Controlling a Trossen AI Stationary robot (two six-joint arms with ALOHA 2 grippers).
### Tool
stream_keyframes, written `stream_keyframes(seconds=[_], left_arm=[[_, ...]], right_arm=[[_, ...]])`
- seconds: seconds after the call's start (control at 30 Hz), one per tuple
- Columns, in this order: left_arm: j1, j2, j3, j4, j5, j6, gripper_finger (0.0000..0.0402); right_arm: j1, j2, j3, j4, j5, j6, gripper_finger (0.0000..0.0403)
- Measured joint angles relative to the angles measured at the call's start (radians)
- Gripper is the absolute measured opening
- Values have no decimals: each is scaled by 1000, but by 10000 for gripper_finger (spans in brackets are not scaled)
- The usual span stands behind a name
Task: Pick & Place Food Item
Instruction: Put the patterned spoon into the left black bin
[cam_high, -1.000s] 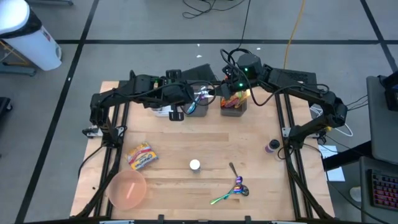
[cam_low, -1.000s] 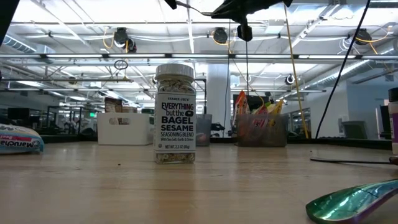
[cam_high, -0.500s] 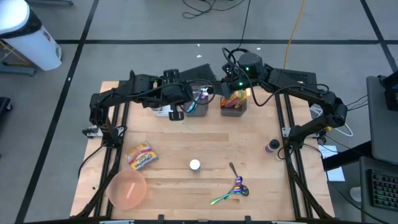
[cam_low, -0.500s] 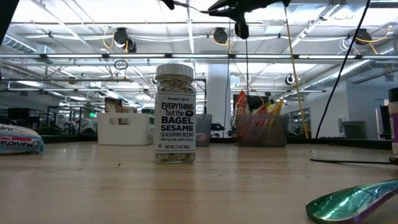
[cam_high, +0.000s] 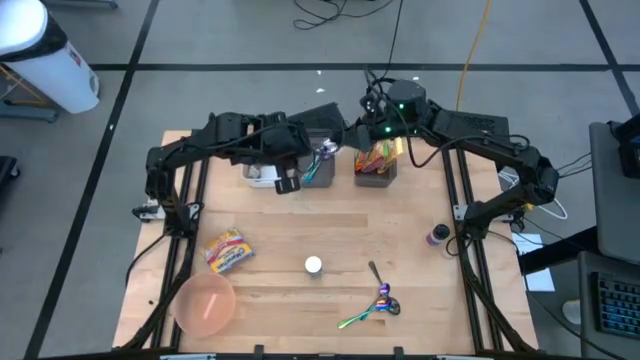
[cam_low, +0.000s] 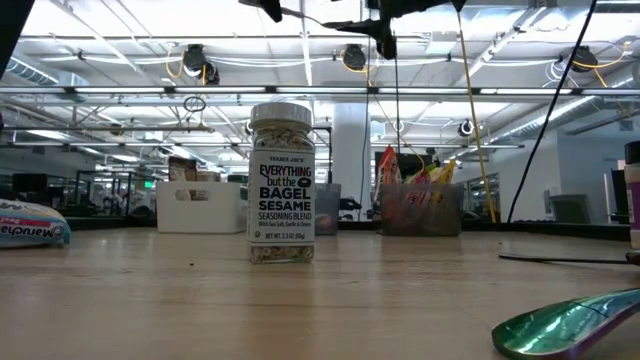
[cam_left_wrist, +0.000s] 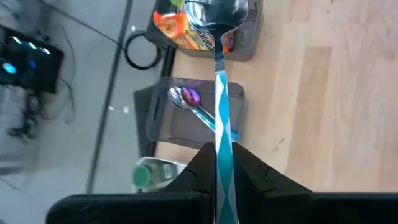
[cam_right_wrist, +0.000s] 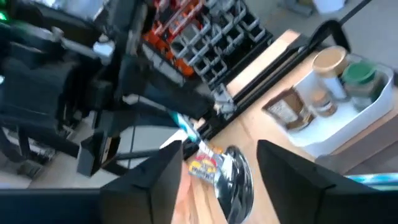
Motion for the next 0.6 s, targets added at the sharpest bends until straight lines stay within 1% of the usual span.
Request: stream_keyframes(seconds=[0.17,0.33,0.47,0.6], left_arm=[[50,0,0,0,50,-92,27],[108,0,0,20,63,-222,27],[152,0,-33,126,122,-318,27],[168,0,-112,239,128,-414,27]], right_arm=[[-60,-21,0,73,2,15,232],[-130,-59,0,97,5,-29,240],[-166,-97,-6,91,6,-73,236],[-169,-151,-58,88,46,-88,232]])
